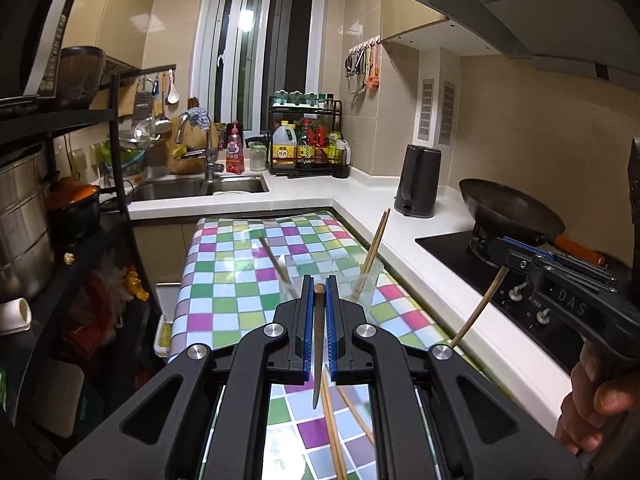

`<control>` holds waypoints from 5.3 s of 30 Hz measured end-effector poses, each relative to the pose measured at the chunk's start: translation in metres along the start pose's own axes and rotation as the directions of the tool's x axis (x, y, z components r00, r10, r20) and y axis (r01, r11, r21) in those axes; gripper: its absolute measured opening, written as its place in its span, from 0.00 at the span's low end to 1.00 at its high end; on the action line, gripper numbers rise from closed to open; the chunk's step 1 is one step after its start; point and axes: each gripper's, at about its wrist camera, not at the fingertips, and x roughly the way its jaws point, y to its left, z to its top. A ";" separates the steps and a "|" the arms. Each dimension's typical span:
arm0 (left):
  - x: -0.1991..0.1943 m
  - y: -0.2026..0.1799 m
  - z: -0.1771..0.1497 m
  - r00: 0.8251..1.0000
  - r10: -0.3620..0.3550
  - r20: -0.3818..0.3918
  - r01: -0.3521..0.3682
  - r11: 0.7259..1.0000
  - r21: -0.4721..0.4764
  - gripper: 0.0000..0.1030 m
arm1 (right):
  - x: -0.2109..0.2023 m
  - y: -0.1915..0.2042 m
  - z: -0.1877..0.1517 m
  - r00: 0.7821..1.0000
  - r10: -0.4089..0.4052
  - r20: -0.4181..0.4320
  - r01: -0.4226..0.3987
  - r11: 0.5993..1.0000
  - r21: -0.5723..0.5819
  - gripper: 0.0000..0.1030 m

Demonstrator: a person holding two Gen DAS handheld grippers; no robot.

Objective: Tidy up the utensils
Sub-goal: 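Lift both held chopsticks and carry them over the clear container, then lower the chopsticks into the container and open both tools, then move both open tools back to the remaining chopsticks and the fork, then close the left tool on a chopstick while the right tool grasps the white-handled fork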

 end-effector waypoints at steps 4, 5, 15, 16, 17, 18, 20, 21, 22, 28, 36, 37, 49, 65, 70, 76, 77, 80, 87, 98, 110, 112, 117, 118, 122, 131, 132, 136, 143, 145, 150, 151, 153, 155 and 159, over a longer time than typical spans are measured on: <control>0.011 0.012 0.048 0.999 -0.052 -0.010 0.052 0.998 -0.034 0.06 | 0.004 -0.003 0.045 0.999 0.037 0.018 -0.038 0.998 0.043 0.06; 0.013 0.013 0.059 0.999 -0.053 -0.003 0.052 0.998 -0.032 0.06 | 0.004 -0.002 0.056 0.999 0.037 0.032 -0.038 0.998 0.040 0.06; 0.063 0.017 0.153 0.997 -0.080 0.011 0.081 0.995 -0.058 0.06 | 0.049 0.014 0.139 0.990 0.018 0.141 -0.018 1.000 0.000 0.06; 0.073 0.017 0.154 0.997 -0.081 -0.008 0.080 0.995 -0.061 0.06 | 0.058 0.016 0.140 0.990 0.004 0.139 -0.003 1.000 -0.010 0.06; 0.081 0.018 0.155 0.997 -0.076 -0.025 0.075 0.995 -0.061 0.06 | 0.067 0.018 0.140 0.992 -0.003 0.129 0.006 1.000 -0.021 0.06; 0.094 0.017 0.153 0.996 -0.071 -0.055 0.069 0.996 -0.049 0.06 | 0.077 0.019 0.138 0.993 -0.001 0.117 0.004 1.000 -0.027 0.06; 0.111 0.018 0.149 0.993 -0.062 -0.101 0.059 0.998 -0.035 0.06 | 0.097 0.019 0.132 0.996 0.005 0.086 -0.002 0.999 -0.032 0.06; 0.123 0.017 0.146 0.990 -0.054 -0.132 0.051 0.998 -0.023 0.06 | 0.106 0.019 0.128 0.998 0.017 0.063 -0.015 0.999 -0.035 0.06; 0.131 0.018 0.143 0.986 -0.055 -0.156 0.054 0.998 -0.016 0.06 | 0.114 0.018 0.125 0.999 0.031 0.042 -0.030 0.999 -0.036 0.06; 0.178 0.024 0.121 0.949 -0.072 -0.306 0.068 0.997 -0.024 0.06 | 0.154 0.022 0.105 0.996 0.056 -0.067 -0.061 0.996 -0.070 0.06; 0.211 0.019 0.092 0.914 -0.074 -0.399 0.085 0.996 0.010 0.06 | 0.186 0.021 0.083 0.982 0.060 -0.180 -0.077 0.993 -0.092 0.06; 0.213 0.018 0.090 0.912 -0.077 -0.403 0.090 0.996 0.013 0.06 | 0.190 0.021 0.081 0.979 0.065 -0.196 -0.084 0.992 -0.092 0.06; 0.173 0.022 0.101 0.958 -0.139 -0.249 0.131 0.990 -0.047 0.28 | 0.143 0.004 0.077 0.986 0.049 -0.161 -0.067 0.992 -0.110 0.34; 0.056 0.012 -0.040 0.994 -0.010 -0.105 0.009 1.000 -0.009 0.16 | 0.036 -0.022 -0.049 0.991 0.107 -0.082 -0.110 0.994 -0.028 0.10; 0.042 0.009 -0.108 0.988 0.009 -0.156 -0.012 1.000 -0.016 0.09 | 0.043 -0.025 -0.117 0.979 0.109 -0.173 -0.109 0.994 0.010 0.03; 0.041 0.011 -0.172 0.967 -0.008 -0.254 -0.014 0.996 -0.084 0.08 | 0.064 -0.032 -0.171 0.945 0.122 -0.304 -0.101 0.991 0.086 0.07; 0.040 0.009 -0.179 0.966 -0.005 -0.260 -0.019 0.996 -0.089 0.08 | 0.067 -0.032 -0.177 0.936 0.134 -0.325 -0.106 0.989 0.103 0.07; 0.040 0.008 -0.202 0.958 -0.011 -0.288 -0.026 0.992 -0.126 0.08 | 0.071 -0.031 -0.191 0.923 0.135 -0.360 -0.093 0.987 0.130 0.15; 0.029 -0.002 -0.229 0.963 -0.002 -0.271 -0.038 0.989 -0.143 0.08 | 0.077 -0.024 -0.217 0.885 0.139 -0.444 -0.075 0.984 0.159 0.34; 0.033 -0.006 -0.235 0.958 -0.016 -0.285 -0.030 0.987 -0.156 0.08 | 0.076 -0.027 -0.227 0.872 0.134 -0.470 -0.043 0.979 0.201 0.21; 0.039 -0.012 -0.239 0.948 -0.036 -0.316 -0.016 0.987 -0.160 0.09 | 0.073 -0.027 -0.227 0.891 0.092 -0.445 -0.010 0.983 0.182 0.18; 0.040 -0.013 -0.239 0.948 -0.040 -0.316 -0.011 0.987 -0.158 0.10 | 0.073 -0.025 -0.226 0.894 0.085 -0.440 -0.011 0.986 0.167 0.17; 0.041 -0.018 -0.240 0.948 -0.026 -0.319 -0.017 0.991 -0.130 0.10 | 0.071 -0.022 -0.227 0.899 0.078 -0.430 -0.015 0.989 0.147 0.17; 0.040 -0.018 -0.240 0.948 -0.025 -0.318 -0.017 0.991 -0.129 0.10 | 0.070 -0.021 -0.226 0.901 0.074 -0.427 -0.016 0.990 0.138 0.17; 0.041 -0.022 -0.240 0.949 -0.008 -0.314 -0.025 0.995 -0.101 0.10 | 0.068 -0.017 -0.226 0.906 0.072 -0.418 -0.023 0.992 0.121 0.17; 0.041 -0.023 -0.241 0.951 -0.003 -0.309 -0.026 0.995 -0.091 0.09 | 0.064 -0.012 -0.224 0.920 0.050 -0.390 -0.022 0.997 0.078 0.17; 0.041 -0.023 -0.241 0.951 -0.004 -0.309 -0.026 0.995 -0.092 0.09 | 0.065 -0.012 -0.224 0.920 0.048 -0.389 -0.022 0.997 0.073 0.17; 0.041 -0.023 -0.241 0.951 -0.003 -0.309 -0.027 0.995 -0.091 0.09 | 0.065 -0.011 -0.224 0.921 0.034 -0.387 -0.013 0.998 0.057 0.16; 0.040 -0.023 -0.241 0.951 -0.002 -0.308 -0.026 0.996 -0.088 0.09 | 0.068 -0.012 -0.226 0.915 0.041 -0.402 -0.015 0.998 0.068 0.17; 0.041 -0.024 -0.241 0.951 0.001 -0.308 -0.027 0.996 -0.082 0.09 | 0.070 -0.013 -0.227 0.909 0.053 -0.413 -0.022 0.996 0.081 0.17; 0.040 -0.026 -0.241 0.952 0.000 -0.307 -0.027 0.996 -0.081 0.08 | 0.068 -0.011 -0.226 0.913 0.061 -0.404 -0.033 0.997 0.076 0.17; 0.040 -0.025 -0.241 0.952 0.001 -0.307 -0.027 0.996 -0.080 0.08 | 0.068 -0.011 -0.227 0.911 0.064 -0.408 -0.036 0.996 0.077 0.17; 0.040 -0.025 -0.241 0.952 0.003 -0.307 -0.027 0.997 -0.077 0.08 | 0.070 -0.010 -0.228 0.903 0.074 -0.423 -0.043 0.996 0.084 0.17; 0.040 -0.025 -0.241 0.952 0.001 -0.306 -0.026 0.997 -0.077 0.08 | 0.072 -0.008 -0.229 0.897 0.082 -0.435 -0.049 0.995 0.087 0.20; 0.040 -0.025 -0.241 0.952 0.000 -0.306 -0.026 0.997 -0.079 0.08 | 0.074 -0.007 -0.231 0.890 0.099 -0.444 -0.063 0.993 0.096 0.20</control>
